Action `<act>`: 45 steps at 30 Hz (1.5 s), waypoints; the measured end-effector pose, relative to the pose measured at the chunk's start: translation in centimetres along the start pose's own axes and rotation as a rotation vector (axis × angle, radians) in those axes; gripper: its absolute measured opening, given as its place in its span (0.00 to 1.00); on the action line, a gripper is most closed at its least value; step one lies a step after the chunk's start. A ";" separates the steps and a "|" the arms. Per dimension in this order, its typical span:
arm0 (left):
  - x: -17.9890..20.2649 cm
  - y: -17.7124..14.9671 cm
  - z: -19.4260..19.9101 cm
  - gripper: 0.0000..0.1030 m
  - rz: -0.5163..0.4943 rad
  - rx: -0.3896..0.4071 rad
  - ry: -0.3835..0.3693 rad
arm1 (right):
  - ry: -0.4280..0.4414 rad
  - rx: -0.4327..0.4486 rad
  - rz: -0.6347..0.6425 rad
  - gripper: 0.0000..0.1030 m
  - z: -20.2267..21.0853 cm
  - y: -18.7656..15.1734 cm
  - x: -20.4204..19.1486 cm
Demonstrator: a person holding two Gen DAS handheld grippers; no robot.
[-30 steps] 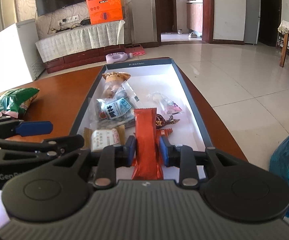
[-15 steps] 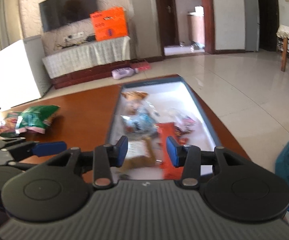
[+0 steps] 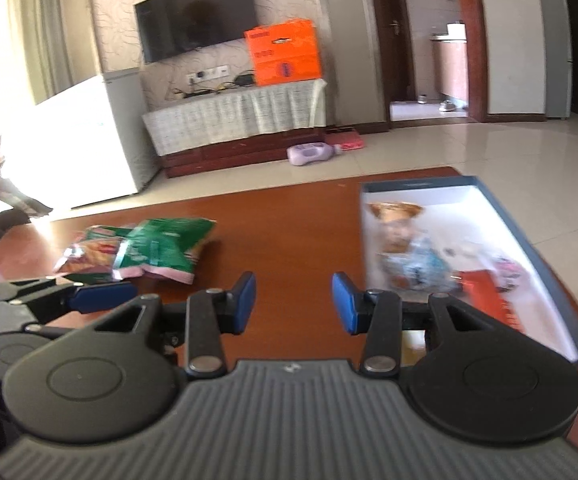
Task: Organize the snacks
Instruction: 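Move left to the shrimp cracker bag while right moves to the green chip bag, then grasp the shrimp cracker bag with left while right grasps the green chip bag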
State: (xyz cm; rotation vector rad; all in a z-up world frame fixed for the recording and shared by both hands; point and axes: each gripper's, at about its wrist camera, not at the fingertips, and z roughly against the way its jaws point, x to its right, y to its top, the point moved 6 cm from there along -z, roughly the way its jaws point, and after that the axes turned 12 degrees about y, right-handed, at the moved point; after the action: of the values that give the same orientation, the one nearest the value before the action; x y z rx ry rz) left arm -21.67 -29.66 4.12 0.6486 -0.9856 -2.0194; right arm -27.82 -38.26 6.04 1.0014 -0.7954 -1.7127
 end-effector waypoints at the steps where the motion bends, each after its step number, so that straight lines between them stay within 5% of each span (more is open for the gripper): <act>1: -1.1 0.0 0.0 0.70 0.010 0.001 0.012 | 0.009 0.002 0.005 0.44 -0.4 0.1 -0.7; 19: -17.2 1.0 -2.2 0.70 0.198 0.021 0.233 | 0.061 0.042 0.006 0.44 -7.6 1.2 -7.3; 23: -18.7 1.2 -3.5 0.71 0.224 0.002 0.243 | 0.058 0.041 0.012 0.44 -9.2 1.3 -8.0; 27: -20.2 1.8 -4.8 0.75 0.229 0.013 0.260 | 0.052 0.066 0.010 0.68 -10.3 1.5 -8.4; 45: -21.1 0.9 -11.7 0.79 0.241 -0.078 0.214 | 0.011 -0.034 0.029 0.72 -17.6 1.2 -9.9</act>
State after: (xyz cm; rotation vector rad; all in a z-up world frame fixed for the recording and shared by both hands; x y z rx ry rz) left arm -1.07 -17.64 0.33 0.6553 -0.8124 -1.7288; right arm -9.72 -30.43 1.79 0.9718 -0.7677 -1.6892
